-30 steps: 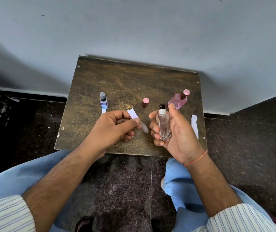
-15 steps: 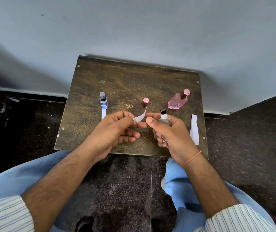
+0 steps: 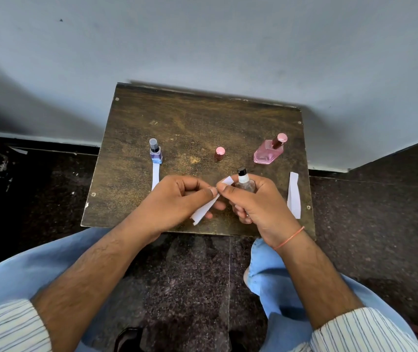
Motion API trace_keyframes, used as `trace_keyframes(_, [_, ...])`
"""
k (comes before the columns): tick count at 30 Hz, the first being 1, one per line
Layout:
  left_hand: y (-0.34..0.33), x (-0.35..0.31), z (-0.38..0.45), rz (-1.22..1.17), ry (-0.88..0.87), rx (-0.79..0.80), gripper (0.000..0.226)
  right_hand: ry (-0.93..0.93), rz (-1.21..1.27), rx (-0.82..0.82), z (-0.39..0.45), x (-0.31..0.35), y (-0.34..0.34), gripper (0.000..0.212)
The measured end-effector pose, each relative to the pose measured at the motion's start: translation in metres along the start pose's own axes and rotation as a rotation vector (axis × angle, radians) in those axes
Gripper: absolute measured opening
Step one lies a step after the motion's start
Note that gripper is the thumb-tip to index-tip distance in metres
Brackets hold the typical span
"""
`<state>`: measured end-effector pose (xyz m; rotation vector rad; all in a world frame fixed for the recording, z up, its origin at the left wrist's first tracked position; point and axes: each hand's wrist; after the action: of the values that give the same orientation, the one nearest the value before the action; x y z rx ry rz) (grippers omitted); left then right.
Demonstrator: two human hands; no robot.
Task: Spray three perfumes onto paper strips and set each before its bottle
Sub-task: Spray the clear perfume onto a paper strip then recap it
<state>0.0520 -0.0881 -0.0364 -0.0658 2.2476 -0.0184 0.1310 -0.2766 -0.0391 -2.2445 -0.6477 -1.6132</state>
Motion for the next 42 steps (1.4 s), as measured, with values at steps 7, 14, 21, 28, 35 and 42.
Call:
trace_keyframes(7, [0.000, 0.004, 0.004, 0.007, -0.070, -0.205, 0.014, -0.138, 0.077, -0.002, -0.001, 0.013, 0.004, 0.052])
trace_keyframes(14, [-0.001, 0.007, 0.004, 0.032, -0.091, -0.212, 0.013, -0.296, 0.337, -0.002, 0.000, 0.016, 0.005, 0.062])
trace_keyframes(21, [-0.003, 0.003, 0.002, -0.032, -0.090, -0.208, 0.015, -0.309, 0.449, 0.089, -0.002, 0.018, 0.009, 0.062])
trace_keyframes(28, [-0.002, 0.003, 0.003, -0.082, -0.068, -0.217, 0.015, -0.148, 0.239, 0.007, -0.002, 0.021, 0.004, 0.054])
trace_keyframes(35, [-0.003, 0.004, 0.003, -0.084, -0.077, -0.231, 0.017, 0.031, -0.067, -0.127, -0.001, 0.015, 0.000, 0.059])
trace_keyframes(42, [-0.005, 0.008, 0.004, -0.068, -0.096, -0.208, 0.014, 0.137, -0.353, -0.227, 0.001, 0.004, -0.001, 0.072])
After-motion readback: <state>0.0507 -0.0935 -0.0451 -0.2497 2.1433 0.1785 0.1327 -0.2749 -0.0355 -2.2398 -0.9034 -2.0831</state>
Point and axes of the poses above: each hand's wrist, its own z-axis towards the middle knuckle, its own y-axis out of the back of the hand, x = y × z, and after that the axes turned 10 degrees about y, right-handed
